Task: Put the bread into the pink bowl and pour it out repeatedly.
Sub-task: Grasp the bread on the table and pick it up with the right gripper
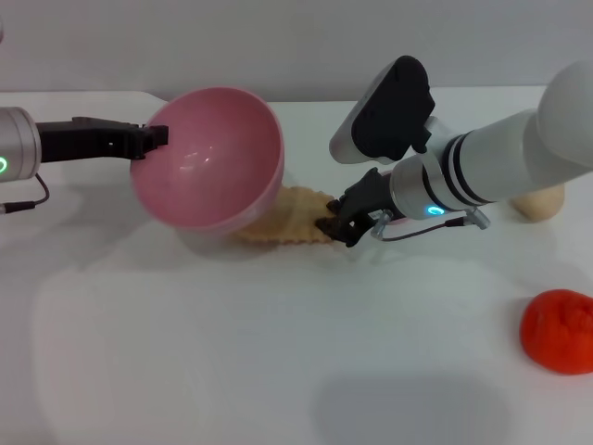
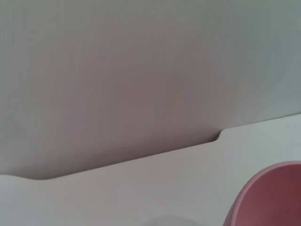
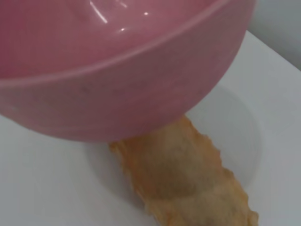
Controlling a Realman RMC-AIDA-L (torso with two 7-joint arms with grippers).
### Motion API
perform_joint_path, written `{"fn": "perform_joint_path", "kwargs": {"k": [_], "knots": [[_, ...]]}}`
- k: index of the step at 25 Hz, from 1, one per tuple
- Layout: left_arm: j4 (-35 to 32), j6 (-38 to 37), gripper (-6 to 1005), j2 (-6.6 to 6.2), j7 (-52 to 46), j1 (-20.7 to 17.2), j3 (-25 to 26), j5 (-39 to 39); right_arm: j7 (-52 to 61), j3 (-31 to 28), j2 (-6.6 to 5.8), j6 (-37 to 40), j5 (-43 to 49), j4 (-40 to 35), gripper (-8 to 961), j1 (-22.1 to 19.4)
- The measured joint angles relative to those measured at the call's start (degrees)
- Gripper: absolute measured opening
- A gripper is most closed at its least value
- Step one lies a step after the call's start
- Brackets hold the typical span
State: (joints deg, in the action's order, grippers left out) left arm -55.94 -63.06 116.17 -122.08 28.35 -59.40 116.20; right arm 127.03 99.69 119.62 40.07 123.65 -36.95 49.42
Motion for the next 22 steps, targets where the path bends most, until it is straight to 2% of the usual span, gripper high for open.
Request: {"fn": "perform_joint_path", "kwargs": {"k": [10, 22], "knots": [[-0.06, -0.23, 48, 0.09, 0.00, -0.06, 0.01, 0.00, -0.03, -0.04, 0.00, -0.34, -0.01, -1.45, 176, -1.15], [-0.74, -0.81, 48, 0.18, 0.00, -0.04, 0.01, 0.00, 0.06, -0.05, -0.08, -0.38, -1.24, -1.93, 118, -1.94]]}}
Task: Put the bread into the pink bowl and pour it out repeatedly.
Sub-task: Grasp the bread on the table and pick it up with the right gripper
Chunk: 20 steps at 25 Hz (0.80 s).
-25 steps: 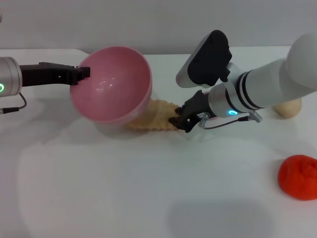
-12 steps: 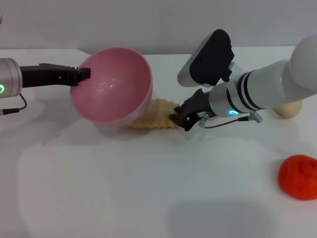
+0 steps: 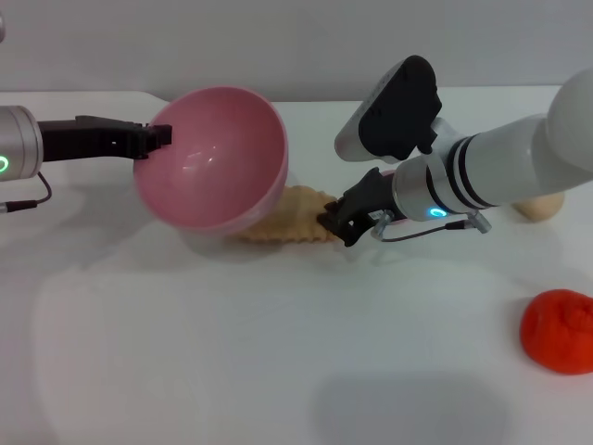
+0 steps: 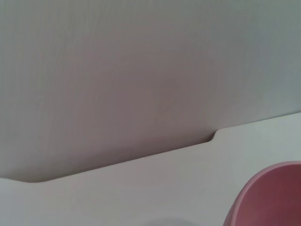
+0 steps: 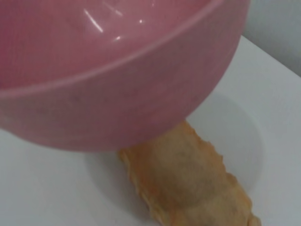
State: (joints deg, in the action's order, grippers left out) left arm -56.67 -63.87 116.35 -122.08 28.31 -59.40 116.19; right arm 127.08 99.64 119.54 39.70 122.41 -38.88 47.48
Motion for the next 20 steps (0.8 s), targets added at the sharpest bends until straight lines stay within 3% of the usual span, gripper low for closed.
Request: {"fn": "perform_joint_path", "kwargs": {"k": [10, 20], "knots": [[-0.03, -0.21, 48, 0.08, -0.05, -0.02, 0.33, 0.00, -0.10, 0.00, -0.01, -1.02, -0.21, -0.89, 104, -1.41], [0.21, 0.44, 48, -0.20, 0.00, -0.13, 0.53, 0.00, -0.17, -0.19, -0.24, -5.27, -0.19, -8.83, 89, -7.41]]}}
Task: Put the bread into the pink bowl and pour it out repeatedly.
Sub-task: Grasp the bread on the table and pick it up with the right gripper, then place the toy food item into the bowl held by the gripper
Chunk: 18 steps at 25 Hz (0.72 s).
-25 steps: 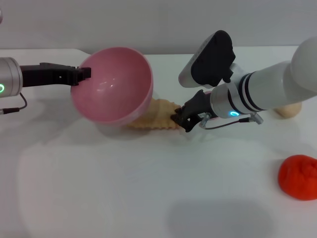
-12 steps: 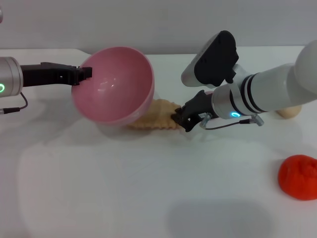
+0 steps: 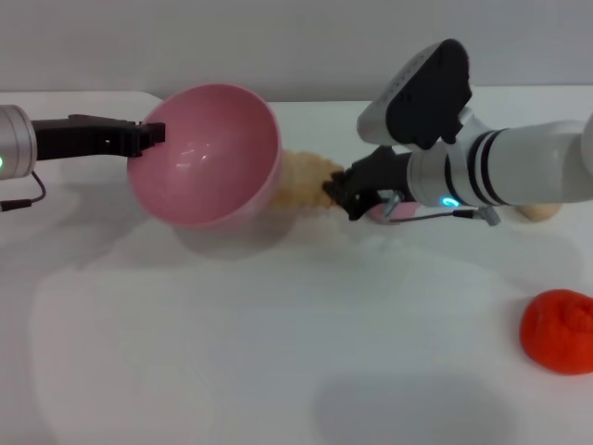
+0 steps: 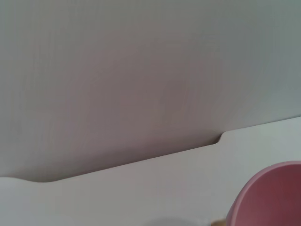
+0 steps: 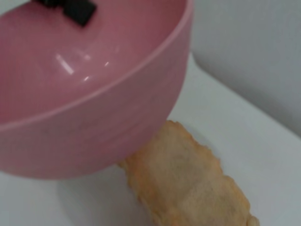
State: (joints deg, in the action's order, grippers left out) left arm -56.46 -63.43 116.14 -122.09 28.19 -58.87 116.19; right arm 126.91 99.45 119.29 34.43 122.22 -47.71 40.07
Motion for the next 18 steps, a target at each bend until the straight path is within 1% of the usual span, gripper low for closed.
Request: {"fn": "perform_joint_path", "kwargs": {"k": [5, 13, 18], "knots": [[0.15, 0.37, 48, -0.14, 0.01, -0.13, 0.08, 0.00, -0.01, -0.29, -0.11, -3.96, 0.25, -1.80, 87, -1.55], [0.45, 0.48, 48, -0.21, 0.01, -0.26, -0.41, 0.04, -0.05, -0.34, -0.29, -12.62, 0.68, -2.42, 84, -1.85], [0.49, 0.54, 48, 0.32, -0.14, -0.12, -0.40, 1.90, -0.09, -0.34, -0.38, -16.62, 1.64, -4.39, 84, -1.97]]}}
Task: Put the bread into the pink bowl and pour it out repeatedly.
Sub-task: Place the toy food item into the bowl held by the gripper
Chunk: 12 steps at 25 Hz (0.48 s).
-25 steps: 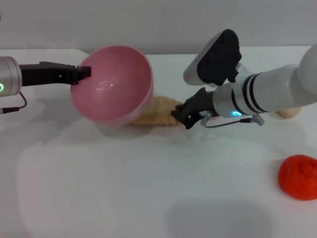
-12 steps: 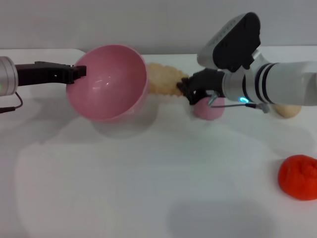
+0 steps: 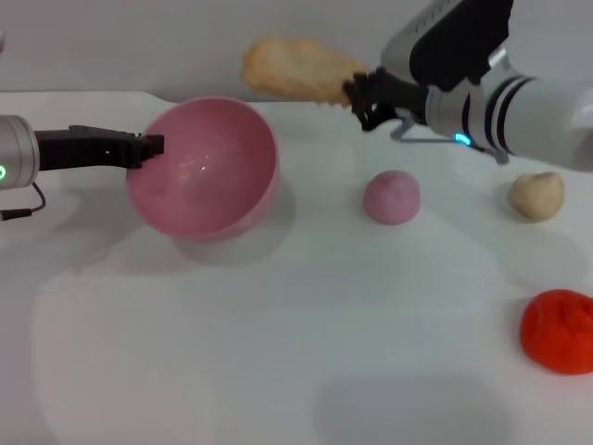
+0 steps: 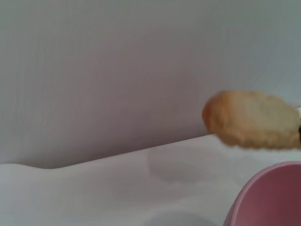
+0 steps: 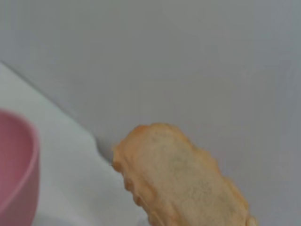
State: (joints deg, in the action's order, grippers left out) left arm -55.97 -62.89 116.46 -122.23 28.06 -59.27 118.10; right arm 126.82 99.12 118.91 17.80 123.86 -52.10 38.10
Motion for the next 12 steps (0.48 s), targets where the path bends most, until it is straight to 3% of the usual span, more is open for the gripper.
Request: {"fn": "perform_joint_path", "kwargs": {"k": [6, 12], "knots": [[0.00, 0.39, 48, 0.57, 0.14, 0.01, -0.08, 0.55, -0.02, 0.10, 0.00, -2.64, 1.26, -5.68, 80, -0.91], [-0.01, 1.54, 48, 0.65, 0.15, -0.12, 0.08, 0.90, -1.46, 2.61, 0.29, -1.68, 1.83, -17.61, 78, -5.09]]}}
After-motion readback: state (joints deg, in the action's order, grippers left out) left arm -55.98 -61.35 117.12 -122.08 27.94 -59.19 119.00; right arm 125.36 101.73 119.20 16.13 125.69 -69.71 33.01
